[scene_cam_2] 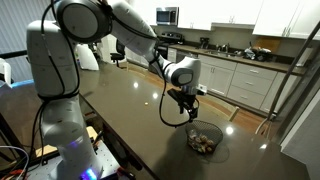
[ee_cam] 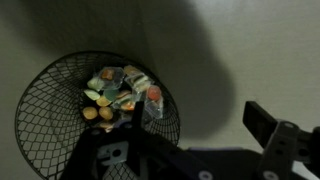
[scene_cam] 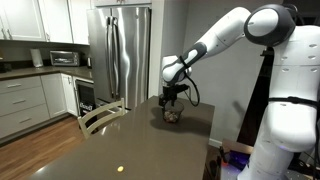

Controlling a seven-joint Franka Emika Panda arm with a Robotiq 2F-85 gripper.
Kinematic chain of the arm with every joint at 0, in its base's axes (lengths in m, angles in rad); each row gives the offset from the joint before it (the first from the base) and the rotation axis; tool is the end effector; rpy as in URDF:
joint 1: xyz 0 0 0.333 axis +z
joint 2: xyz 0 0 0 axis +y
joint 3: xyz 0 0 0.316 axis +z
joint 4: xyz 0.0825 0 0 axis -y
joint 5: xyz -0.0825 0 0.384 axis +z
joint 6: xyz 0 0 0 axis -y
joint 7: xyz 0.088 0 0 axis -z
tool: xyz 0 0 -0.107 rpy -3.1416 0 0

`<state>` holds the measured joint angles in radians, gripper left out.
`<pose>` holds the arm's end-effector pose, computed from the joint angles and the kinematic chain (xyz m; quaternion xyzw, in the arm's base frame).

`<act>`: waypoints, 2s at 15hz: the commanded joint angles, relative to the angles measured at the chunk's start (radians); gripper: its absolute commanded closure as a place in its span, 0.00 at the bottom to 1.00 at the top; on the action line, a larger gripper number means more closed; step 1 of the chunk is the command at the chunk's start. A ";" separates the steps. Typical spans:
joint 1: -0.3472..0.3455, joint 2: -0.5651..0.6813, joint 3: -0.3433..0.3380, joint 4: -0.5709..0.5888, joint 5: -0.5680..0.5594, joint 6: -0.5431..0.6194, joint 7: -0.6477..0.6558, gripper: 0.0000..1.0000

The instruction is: Move the basket to the centre of the table

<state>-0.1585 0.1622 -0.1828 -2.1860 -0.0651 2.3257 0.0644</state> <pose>0.5178 -0.1844 0.3136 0.9832 -0.1782 -0.0154 0.0364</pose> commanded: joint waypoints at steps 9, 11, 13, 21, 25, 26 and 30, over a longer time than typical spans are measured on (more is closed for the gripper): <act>-0.077 0.247 -0.006 0.203 0.137 -0.024 -0.010 0.26; -0.079 0.259 -0.004 0.217 0.151 -0.028 -0.010 0.40; -0.078 0.264 -0.003 0.229 0.157 -0.032 -0.008 0.53; -0.069 0.266 -0.006 0.253 0.147 -0.034 0.004 0.97; -0.063 0.247 -0.009 0.246 0.136 -0.028 0.008 0.96; -0.061 0.239 -0.009 0.243 0.134 -0.025 0.008 0.96; -0.034 0.187 -0.013 0.216 0.097 -0.014 0.019 0.96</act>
<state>-0.2129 0.4014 -0.1948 -1.9488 0.0643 2.3182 0.0653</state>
